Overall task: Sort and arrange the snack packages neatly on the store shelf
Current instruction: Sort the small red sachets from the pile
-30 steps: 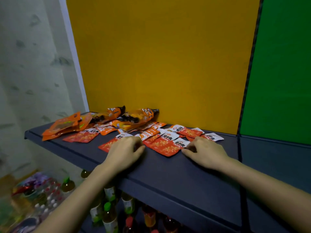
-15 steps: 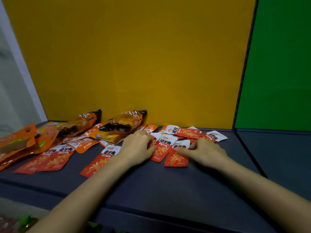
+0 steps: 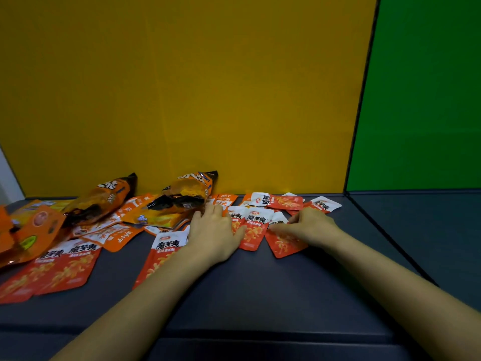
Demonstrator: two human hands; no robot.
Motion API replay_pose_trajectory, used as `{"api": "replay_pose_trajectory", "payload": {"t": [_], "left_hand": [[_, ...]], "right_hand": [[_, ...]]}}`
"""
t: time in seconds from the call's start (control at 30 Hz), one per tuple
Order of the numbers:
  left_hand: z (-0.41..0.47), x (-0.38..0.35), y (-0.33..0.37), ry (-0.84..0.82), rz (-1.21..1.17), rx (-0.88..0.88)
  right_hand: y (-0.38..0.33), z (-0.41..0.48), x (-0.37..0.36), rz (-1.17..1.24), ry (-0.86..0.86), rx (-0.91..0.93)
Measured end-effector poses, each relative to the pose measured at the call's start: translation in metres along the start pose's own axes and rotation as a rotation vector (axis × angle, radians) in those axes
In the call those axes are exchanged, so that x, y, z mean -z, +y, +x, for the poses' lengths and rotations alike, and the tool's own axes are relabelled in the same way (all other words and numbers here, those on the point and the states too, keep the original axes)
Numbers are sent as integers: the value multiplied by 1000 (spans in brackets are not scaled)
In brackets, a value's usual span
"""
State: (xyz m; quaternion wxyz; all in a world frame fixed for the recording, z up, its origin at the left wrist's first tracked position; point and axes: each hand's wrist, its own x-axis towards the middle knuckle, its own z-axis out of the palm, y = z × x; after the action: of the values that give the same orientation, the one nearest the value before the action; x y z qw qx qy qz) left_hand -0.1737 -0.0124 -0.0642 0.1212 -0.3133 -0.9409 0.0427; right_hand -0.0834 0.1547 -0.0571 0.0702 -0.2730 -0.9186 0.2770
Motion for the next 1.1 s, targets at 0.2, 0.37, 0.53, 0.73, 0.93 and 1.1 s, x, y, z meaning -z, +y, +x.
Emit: {"api": "replay_pose_trajectory", "payload": {"t": [0.2,0.37,0.53,0.73,0.93,1.1], "left_hand": [[0,-4,-10,13,-154,-50],[0,-3,-3,85,-240,-80],[-4,6,13,89,-425,5],[-9,16,32,-75,-501,61],[-4,26,30,-230,-620,115],[4,29,29,-347,-684,164]], "right_hand": [[-19,-5,-5,73,-30,12],[-19,-14,-1,178,31,-13],[4,-20,14,248,52,-96],[29,-28,35,293,61,-149],[48,-34,47,384,75,-147],[56,-36,55,473,75,-123]]}}
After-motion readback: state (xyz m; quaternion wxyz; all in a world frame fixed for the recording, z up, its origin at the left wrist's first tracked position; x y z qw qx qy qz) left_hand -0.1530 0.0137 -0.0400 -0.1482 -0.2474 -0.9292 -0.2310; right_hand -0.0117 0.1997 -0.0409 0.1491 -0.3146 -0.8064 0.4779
